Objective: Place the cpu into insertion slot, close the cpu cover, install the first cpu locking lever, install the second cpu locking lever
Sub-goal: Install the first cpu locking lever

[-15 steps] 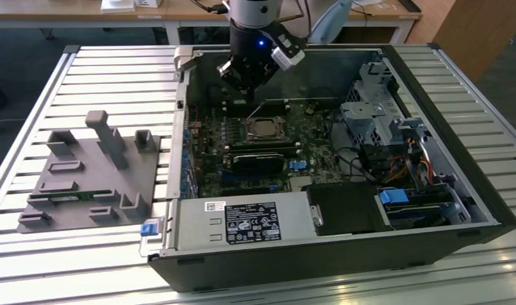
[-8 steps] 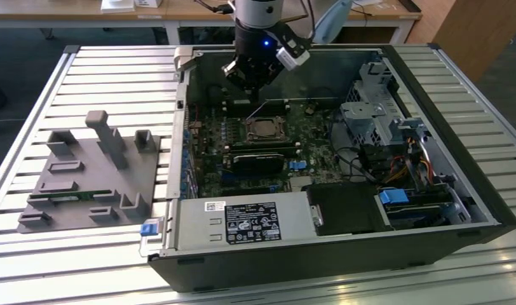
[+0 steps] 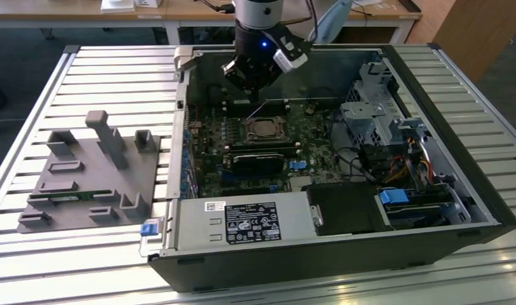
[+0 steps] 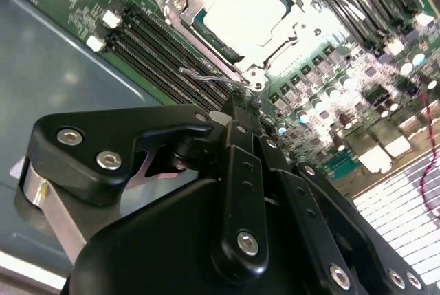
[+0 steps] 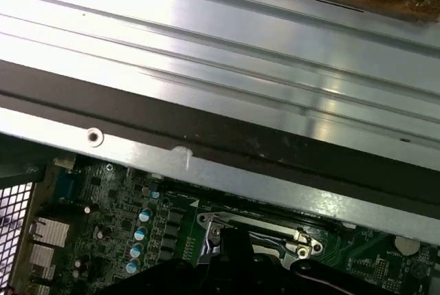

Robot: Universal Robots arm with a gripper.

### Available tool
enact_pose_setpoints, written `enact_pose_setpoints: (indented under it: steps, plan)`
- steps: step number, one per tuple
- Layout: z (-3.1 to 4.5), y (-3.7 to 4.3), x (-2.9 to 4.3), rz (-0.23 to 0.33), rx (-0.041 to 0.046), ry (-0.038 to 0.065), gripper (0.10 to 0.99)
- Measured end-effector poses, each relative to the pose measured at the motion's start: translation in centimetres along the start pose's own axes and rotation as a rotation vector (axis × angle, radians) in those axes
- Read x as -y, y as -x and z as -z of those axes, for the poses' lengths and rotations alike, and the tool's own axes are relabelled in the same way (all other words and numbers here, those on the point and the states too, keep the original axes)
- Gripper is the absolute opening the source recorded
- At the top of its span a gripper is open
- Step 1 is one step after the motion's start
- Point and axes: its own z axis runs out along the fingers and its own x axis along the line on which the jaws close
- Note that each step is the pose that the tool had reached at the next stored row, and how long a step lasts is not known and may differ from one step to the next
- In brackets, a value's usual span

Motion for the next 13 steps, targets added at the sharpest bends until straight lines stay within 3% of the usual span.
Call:
enact_pose_setpoints:
  steps: [3,7,13]
  plan:
    - [-0.11,0.0,0.01,-0.044,0.0019,0.004,0.106]
    - [-0.31,0.0,0.01,-0.087,0.0077,0.026,0.106]
    - [-0.6,0.09,0.04,-0.109,0.0087,0.027,0.106]
